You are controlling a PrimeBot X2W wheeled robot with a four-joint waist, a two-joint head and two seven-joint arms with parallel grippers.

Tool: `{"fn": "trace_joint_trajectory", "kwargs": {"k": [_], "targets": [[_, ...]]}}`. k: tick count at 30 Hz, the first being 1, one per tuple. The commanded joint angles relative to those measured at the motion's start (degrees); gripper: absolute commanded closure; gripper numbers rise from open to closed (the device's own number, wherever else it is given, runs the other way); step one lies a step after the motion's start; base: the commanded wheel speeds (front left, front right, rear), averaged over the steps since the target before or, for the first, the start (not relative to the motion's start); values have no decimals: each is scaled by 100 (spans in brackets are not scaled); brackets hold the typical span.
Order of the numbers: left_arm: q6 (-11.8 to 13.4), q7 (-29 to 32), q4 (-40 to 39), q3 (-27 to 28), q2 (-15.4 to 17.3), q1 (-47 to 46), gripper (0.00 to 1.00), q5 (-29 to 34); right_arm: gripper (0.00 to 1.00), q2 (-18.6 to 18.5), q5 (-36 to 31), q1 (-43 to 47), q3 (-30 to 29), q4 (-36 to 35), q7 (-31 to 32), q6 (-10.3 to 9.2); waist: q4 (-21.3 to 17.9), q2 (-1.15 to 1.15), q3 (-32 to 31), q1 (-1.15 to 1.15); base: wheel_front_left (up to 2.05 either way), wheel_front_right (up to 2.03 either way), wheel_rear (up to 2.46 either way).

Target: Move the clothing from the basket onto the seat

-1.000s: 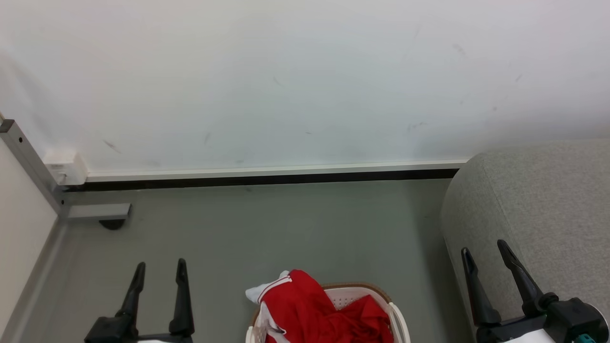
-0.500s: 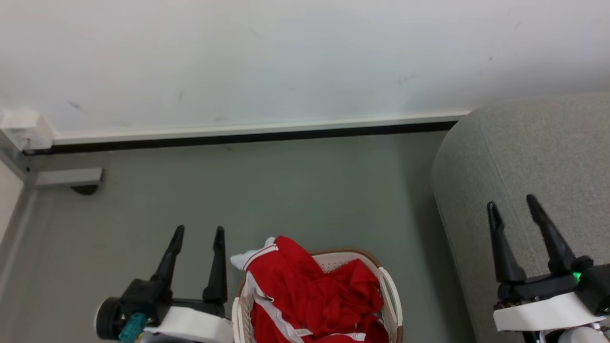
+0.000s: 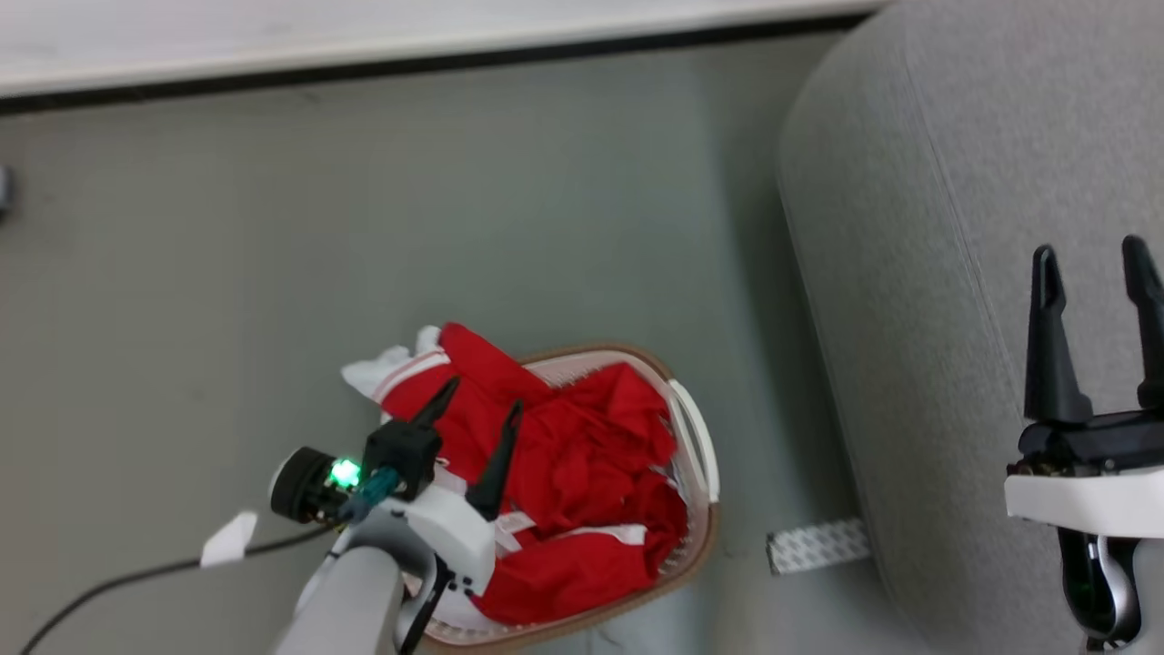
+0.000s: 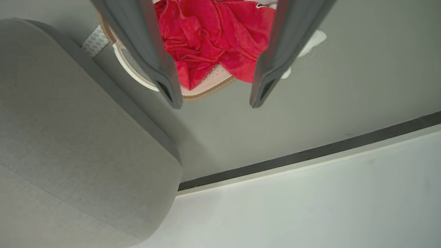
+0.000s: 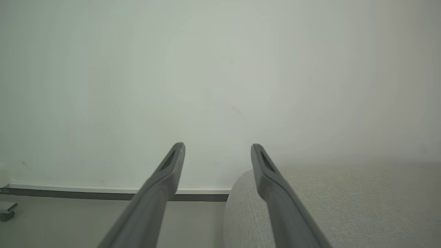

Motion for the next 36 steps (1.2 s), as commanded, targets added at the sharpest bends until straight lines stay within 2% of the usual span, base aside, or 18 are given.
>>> {"fn": "trace_joint_trajectory", "kwargs": {"k": [1, 7, 16, 22, 23, 31, 32, 33, 34, 36], "targets": [[-41, 40, 359, -94, 63, -292, 0, 78, 0, 53, 9, -129, -78, -66, 3, -12, -458, 0, 539, -2, 0, 0, 0], [-121, 442, 1674, -469, 202, -1076, 0, 309, 0, 215, 65, -303, -141, -146, 3, -12, -860, 0, 1116, -2, 0, 0, 0], [-182, 1000, 3014, -1131, 394, -1942, 0, 402, 0, 434, 208, -539, -124, -270, 4, -12, -1352, 0, 1959, -2, 0, 0, 0], [-180, 1640, 3727, -1893, 508, -2305, 0, -10, 0, 451, 437, -705, -29, -282, 3, -12, -1626, 0, 2440, -2, 0, 0, 0], [-180, 1640, 3727, -1893, 508, -2305, 0, -10, 0, 451, 437, -705, -29, -282, 3, -12, -1626, 0, 2440, -2, 0, 0, 0], [-183, 2390, 3929, -2950, 620, -2452, 0, -777, 0, 454, 599, -628, -183, -316, 3, -12, -1627, 0, 2703, -2, 0, 0, 0], [-183, 2458, 3930, -3062, 651, -2450, 14, -895, 0, 453, 600, -618, -196, -324, 3, -12, -1621, 0, 2714, -2, 0, 0, 0], [-182, 2499, 3904, -3164, 689, -2456, 73, -1023, 0, 453, 603, -611, -204, -331, 3, -12, -1619, 0, 2720, -2, 0, 0, 0], [-182, 2508, 3868, -3240, 743, -2491, 100, -1110, 0, 454, 608, -610, -213, -331, 3, -12, -1617, 0, 2723, -2, 0, 0, 0], [-182, 2482, 3759, -3368, 821, -2535, 100, -1396, 0, 454, 627, -643, -219, -297, 4, -12, -1625, 0, 2704, -2, 0, 0, 0]]}}
